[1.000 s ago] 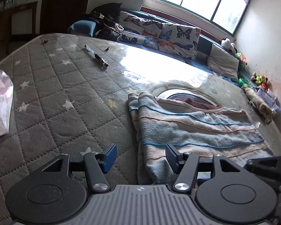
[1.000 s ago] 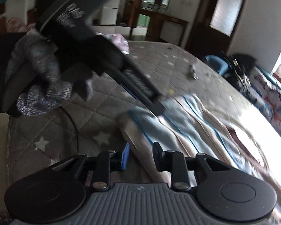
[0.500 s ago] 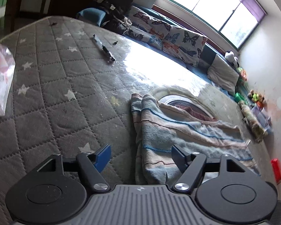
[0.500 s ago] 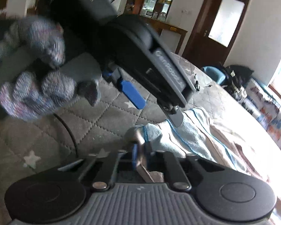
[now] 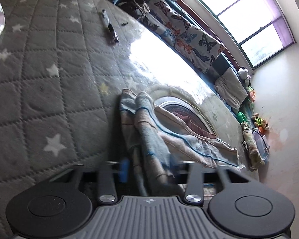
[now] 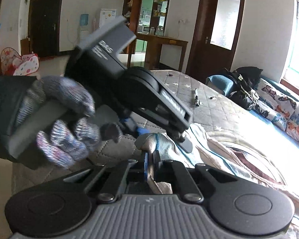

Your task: Fold clothes

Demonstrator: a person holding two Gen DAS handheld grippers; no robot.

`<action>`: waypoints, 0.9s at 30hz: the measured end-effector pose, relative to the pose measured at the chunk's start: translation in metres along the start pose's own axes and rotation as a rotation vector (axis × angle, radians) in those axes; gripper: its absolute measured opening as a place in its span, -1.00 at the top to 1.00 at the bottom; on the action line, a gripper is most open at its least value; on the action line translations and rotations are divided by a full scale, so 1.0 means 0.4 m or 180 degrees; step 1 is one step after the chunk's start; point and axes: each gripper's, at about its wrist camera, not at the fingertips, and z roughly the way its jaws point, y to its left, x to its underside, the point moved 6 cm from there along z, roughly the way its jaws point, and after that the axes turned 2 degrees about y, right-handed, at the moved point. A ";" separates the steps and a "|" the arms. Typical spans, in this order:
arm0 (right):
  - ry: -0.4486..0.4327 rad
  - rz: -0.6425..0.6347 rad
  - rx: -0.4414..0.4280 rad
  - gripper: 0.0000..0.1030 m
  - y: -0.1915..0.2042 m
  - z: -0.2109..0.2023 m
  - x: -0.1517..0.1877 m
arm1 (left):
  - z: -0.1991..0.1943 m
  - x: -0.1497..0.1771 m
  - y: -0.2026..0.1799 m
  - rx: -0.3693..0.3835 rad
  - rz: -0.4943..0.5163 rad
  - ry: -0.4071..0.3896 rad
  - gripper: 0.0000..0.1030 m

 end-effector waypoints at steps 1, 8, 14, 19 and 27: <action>0.0011 0.0002 -0.0008 0.92 0.000 -0.002 0.002 | 0.004 0.002 0.001 0.0011 -0.0021 0.0006 0.51; 0.0049 0.0079 0.0030 0.70 -0.023 -0.036 0.018 | 0.007 0.008 -0.002 -0.0042 0.0046 -0.0010 0.65; 0.0175 0.0311 0.0419 0.61 -0.117 -0.094 0.077 | 0.007 0.007 -0.005 -0.0072 0.0112 -0.0023 0.65; 0.0332 0.0642 0.0846 0.52 -0.263 -0.130 0.145 | 0.013 0.008 -0.003 -0.0142 0.0133 -0.0008 0.64; 0.0417 0.1225 0.1493 0.31 -0.483 -0.186 0.259 | 0.015 0.007 -0.004 -0.0208 0.0176 0.0011 0.61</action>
